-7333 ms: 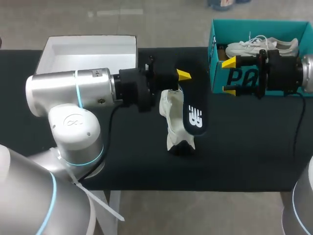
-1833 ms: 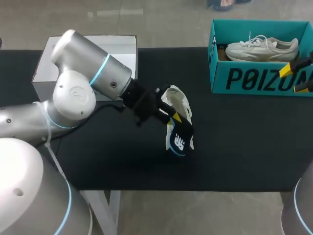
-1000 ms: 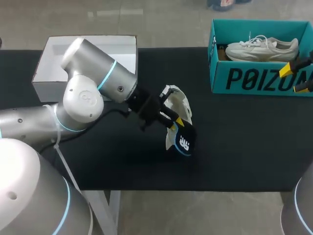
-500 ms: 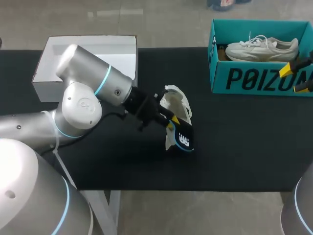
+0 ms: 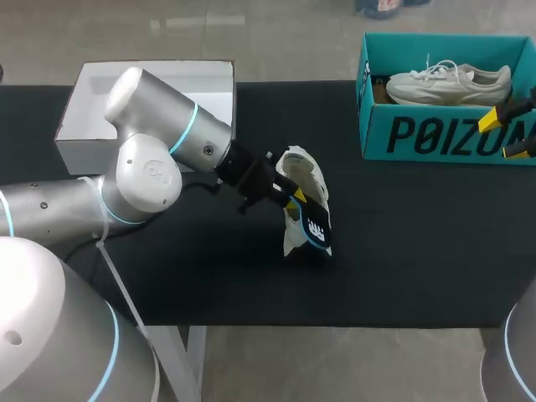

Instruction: Take the shoe out of the shoebox, open the shoe tongue, remove and reinsert the insole, then place the shoe into the shoebox

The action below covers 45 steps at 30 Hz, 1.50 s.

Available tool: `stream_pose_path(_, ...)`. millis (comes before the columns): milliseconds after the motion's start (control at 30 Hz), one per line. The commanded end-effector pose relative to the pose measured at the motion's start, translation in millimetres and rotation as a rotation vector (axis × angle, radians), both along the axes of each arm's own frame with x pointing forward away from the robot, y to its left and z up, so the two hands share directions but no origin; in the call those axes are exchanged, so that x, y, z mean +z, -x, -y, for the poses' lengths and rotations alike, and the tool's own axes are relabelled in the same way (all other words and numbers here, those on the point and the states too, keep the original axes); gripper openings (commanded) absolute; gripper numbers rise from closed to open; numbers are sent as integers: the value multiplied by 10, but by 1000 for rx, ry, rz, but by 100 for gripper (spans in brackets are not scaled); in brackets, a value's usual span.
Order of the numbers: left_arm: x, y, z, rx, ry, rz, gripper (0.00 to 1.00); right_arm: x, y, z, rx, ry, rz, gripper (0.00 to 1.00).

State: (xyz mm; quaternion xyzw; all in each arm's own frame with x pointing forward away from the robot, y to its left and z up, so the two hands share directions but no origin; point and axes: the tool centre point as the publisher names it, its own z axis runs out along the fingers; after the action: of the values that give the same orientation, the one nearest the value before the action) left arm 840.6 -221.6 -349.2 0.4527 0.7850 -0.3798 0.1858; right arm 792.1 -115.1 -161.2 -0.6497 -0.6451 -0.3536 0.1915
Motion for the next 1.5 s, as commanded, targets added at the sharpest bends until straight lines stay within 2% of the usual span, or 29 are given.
stream_pose_path(33,-71,-72,48,7,-11,6,0,1,7,2,-1,2,-1,100)
stream_pose_path(267,-37,-67,2,23,4,-24,0,1,7,2,-1,2,-1,100)
stream_pose_path(300,-25,-57,1,23,5,-24,7,1,7,2,-1,2,-1,100)
stream_pose_path(333,0,-33,-6,23,5,-22,38,1,7,2,-1,2,-1,100)
stream_pose_path(367,21,-12,-10,19,7,-19,45,1,7,2,-1,2,-1,100)
stream_pose_path(600,114,131,-11,-12,23,-31,47,1,7,2,-1,2,-1,100)
stream_pose_path(700,148,196,9,-37,31,-36,42,1,7,2,-1,2,-1,100)
stream_pose_path(733,156,214,18,-43,31,-29,26,1,7,2,-1,2,-1,100)
stream_pose_path(767,158,230,25,-50,31,-28,0,1,7,2,-1,2,-1,100)
stream_pose_path(900,123,226,36,-64,8,-8,0,1,7,2,-1,2,-1,100)
stream_pose_path(1333,-75,-62,9,-5,-48,50,0,1,7,2,-1,2,-1,100)
stream_pose_path(1500,-126,-112,-3,9,-40,48,0,1,7,2,-1,2,-1,100)
